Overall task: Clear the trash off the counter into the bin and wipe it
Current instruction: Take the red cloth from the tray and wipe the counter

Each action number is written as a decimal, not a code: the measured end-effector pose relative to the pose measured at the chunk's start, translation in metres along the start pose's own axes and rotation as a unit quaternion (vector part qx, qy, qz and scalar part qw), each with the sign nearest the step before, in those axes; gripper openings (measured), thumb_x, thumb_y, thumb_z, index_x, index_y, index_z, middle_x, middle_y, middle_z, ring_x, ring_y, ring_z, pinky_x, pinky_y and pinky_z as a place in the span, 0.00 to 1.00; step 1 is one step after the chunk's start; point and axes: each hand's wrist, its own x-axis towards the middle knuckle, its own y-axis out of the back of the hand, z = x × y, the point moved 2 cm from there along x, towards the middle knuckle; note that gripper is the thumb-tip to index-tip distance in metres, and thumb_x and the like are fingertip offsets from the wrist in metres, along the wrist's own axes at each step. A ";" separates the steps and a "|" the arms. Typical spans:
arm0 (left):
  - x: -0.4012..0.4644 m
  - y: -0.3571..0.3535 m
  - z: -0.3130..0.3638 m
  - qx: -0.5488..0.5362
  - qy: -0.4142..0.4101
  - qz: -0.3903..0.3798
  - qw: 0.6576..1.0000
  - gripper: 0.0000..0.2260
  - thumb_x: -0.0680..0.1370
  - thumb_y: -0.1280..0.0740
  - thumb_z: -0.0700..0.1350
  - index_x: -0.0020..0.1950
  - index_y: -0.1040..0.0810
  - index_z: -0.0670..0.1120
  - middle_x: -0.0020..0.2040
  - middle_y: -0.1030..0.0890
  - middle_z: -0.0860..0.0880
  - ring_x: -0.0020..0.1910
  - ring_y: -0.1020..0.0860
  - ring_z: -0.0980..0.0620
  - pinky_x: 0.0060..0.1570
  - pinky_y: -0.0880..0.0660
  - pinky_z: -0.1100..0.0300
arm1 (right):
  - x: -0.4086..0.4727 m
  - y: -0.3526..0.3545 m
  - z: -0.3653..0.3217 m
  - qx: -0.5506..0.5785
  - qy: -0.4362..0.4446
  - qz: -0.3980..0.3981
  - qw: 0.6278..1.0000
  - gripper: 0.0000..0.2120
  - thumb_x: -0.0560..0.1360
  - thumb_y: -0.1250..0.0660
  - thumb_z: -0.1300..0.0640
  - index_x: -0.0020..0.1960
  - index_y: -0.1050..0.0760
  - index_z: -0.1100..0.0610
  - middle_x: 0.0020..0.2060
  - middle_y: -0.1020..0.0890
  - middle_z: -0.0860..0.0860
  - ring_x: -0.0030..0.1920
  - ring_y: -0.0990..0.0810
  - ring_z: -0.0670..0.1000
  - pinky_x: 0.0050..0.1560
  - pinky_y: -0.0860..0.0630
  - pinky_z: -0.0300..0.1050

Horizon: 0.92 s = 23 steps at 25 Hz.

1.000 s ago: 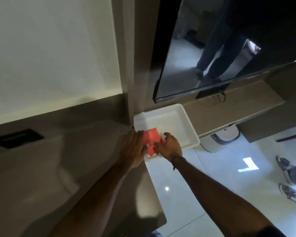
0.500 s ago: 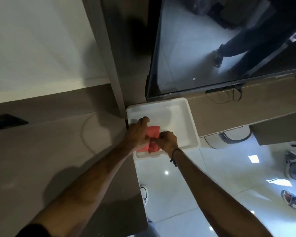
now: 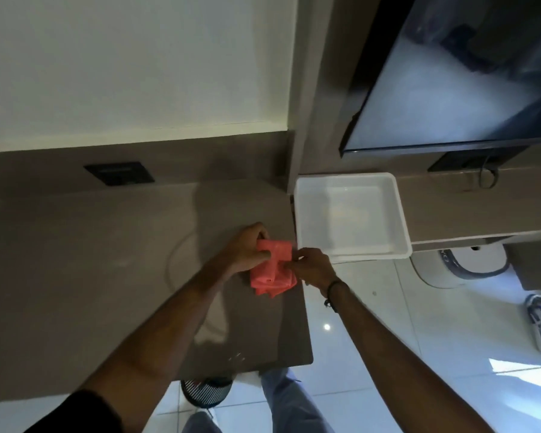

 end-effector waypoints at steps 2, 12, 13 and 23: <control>-0.018 0.000 -0.009 0.026 -0.029 0.032 0.999 0.21 0.69 0.22 0.42 0.60 0.21 0.40 0.59 0.21 0.40 0.59 0.22 0.42 0.64 0.26 0.50 | -0.027 -0.013 0.005 -0.008 -0.003 0.103 0.995 0.18 0.69 0.27 0.44 0.56 0.20 0.50 0.46 0.13 0.50 0.47 0.15 0.51 0.47 0.22 0.43; -0.257 -0.013 -0.122 -0.067 -0.107 0.097 0.987 0.06 0.75 0.31 0.38 0.49 0.18 0.47 0.44 0.14 0.49 0.42 0.17 0.53 0.46 0.20 0.57 | -0.196 -0.191 0.043 -0.006 0.165 0.297 0.940 0.05 0.69 0.34 0.51 0.39 0.22 0.51 0.33 0.18 0.47 0.33 0.20 0.47 0.34 0.24 0.42; -0.282 -0.019 -0.142 -0.079 -0.089 0.090 0.989 0.05 0.75 0.32 0.40 0.47 0.18 0.49 0.43 0.14 0.51 0.40 0.17 0.56 0.43 0.20 0.61 | -0.208 -0.214 0.054 -0.006 0.162 0.284 0.945 0.06 0.69 0.35 0.49 0.39 0.22 0.50 0.33 0.18 0.45 0.32 0.20 0.44 0.32 0.25 0.39; -0.323 -0.164 -0.347 -0.100 0.149 0.030 0.983 0.07 0.77 0.34 0.39 0.47 0.16 0.43 0.48 0.12 0.43 0.46 0.15 0.46 0.47 0.17 0.53 | -0.137 -0.391 0.192 0.008 -0.090 0.079 0.993 0.09 0.67 0.29 0.46 0.43 0.20 0.50 0.39 0.13 0.51 0.41 0.13 0.54 0.38 0.16 0.44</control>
